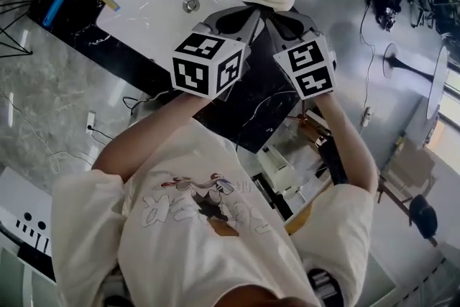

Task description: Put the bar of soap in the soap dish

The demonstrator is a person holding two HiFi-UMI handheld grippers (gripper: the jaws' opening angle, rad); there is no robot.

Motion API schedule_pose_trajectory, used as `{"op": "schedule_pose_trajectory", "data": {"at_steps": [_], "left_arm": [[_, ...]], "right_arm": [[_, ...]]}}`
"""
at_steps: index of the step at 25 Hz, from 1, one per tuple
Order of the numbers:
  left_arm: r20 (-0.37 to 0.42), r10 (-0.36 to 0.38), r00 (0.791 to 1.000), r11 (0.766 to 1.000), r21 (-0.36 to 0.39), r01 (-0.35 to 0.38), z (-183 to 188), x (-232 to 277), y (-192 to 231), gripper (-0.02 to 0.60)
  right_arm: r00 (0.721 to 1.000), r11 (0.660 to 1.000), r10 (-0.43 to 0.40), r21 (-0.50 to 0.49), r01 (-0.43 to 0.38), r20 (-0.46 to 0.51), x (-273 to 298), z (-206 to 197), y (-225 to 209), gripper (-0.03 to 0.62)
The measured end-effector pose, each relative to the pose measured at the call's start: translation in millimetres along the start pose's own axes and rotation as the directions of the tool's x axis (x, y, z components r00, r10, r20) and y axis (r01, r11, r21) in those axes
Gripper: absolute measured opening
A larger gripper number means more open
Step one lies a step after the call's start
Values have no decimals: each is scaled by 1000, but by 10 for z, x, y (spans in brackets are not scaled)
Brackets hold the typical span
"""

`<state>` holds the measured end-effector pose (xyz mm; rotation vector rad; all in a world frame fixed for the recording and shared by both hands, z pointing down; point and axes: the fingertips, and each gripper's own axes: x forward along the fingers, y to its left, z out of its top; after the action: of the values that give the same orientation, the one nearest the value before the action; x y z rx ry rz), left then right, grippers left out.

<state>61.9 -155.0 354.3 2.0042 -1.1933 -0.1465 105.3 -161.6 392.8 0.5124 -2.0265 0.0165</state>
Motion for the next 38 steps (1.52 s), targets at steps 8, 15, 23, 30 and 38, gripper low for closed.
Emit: {"op": "schedule_pose_trajectory", "data": {"at_steps": [8,15,23,30,38], "left_arm": [[0,-63,998,973,224,62,51,-638,-713,6],[-96,-34,995,933,354,66,-498,-1178,-1016,6],[-120,-3,993,926,375,47,-922,-1685,-1151,6],[-122,-31,992,941,331,70,-802,-1879,-1141,6],[-173,-82,981,934,331,136,-822,-1839,-1093,6]], "right_arm": [[931,936,-160,350,37,329,-934,172,568,23],[780,802,-329,594,-67,532,-1539,66,897,9],[687,755,-430,650,-81,585,-1795,-100,1425,6],[673,672,-534,740,-28,511,-1934,-97,1758,6],[733,618,-557,784,53,390,-1712,-265,1938,6]]}}
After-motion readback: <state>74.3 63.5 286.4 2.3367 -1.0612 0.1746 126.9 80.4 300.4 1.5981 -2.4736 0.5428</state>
